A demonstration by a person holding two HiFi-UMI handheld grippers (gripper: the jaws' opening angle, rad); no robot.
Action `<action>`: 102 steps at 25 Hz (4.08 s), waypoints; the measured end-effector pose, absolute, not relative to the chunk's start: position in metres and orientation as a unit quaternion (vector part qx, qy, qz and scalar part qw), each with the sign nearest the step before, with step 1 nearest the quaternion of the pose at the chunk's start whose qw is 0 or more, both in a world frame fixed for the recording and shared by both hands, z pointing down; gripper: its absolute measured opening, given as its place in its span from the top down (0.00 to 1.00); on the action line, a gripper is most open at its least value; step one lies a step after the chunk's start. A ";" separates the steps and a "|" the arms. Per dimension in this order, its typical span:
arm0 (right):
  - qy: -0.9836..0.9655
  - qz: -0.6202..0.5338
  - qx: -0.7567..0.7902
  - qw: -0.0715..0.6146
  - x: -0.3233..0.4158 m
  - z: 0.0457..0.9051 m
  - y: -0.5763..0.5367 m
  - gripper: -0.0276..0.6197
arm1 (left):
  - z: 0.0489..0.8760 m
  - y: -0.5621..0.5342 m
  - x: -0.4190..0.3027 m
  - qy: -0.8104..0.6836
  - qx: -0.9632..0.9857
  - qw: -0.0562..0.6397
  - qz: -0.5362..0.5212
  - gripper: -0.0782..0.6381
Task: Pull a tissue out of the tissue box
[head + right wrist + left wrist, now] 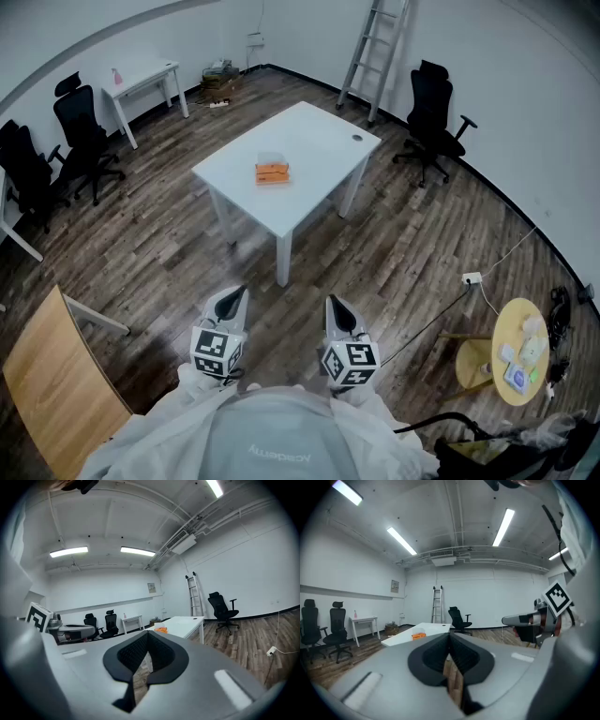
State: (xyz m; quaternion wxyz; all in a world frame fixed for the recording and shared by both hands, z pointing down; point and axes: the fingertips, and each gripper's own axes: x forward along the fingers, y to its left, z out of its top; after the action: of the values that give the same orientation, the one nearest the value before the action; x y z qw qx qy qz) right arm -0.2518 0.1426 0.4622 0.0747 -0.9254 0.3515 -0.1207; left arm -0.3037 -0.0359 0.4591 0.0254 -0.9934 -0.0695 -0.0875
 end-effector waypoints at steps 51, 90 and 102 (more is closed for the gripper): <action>0.357 -0.130 -0.921 0.086 -0.144 0.479 0.182 0.96 | 0.475 0.008 -0.205 -0.057 -0.993 0.019 -0.099 0.89; 0.360 -0.137 -0.920 0.072 0.061 0.483 0.090 0.96 | 0.497 -0.105 -0.020 -0.023 -0.993 0.004 -0.114 0.89; 0.443 -0.156 -0.881 0.065 0.150 0.497 0.029 0.95 | 0.502 -0.143 0.032 0.067 -0.990 -0.005 -0.127 0.89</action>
State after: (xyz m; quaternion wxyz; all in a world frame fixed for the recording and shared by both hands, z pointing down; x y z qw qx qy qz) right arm 0.1505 0.0290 0.4966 0.0646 -0.8806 0.4428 -0.1561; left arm 0.0315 -0.1432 0.5019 -0.0055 -0.9896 0.0671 -0.1274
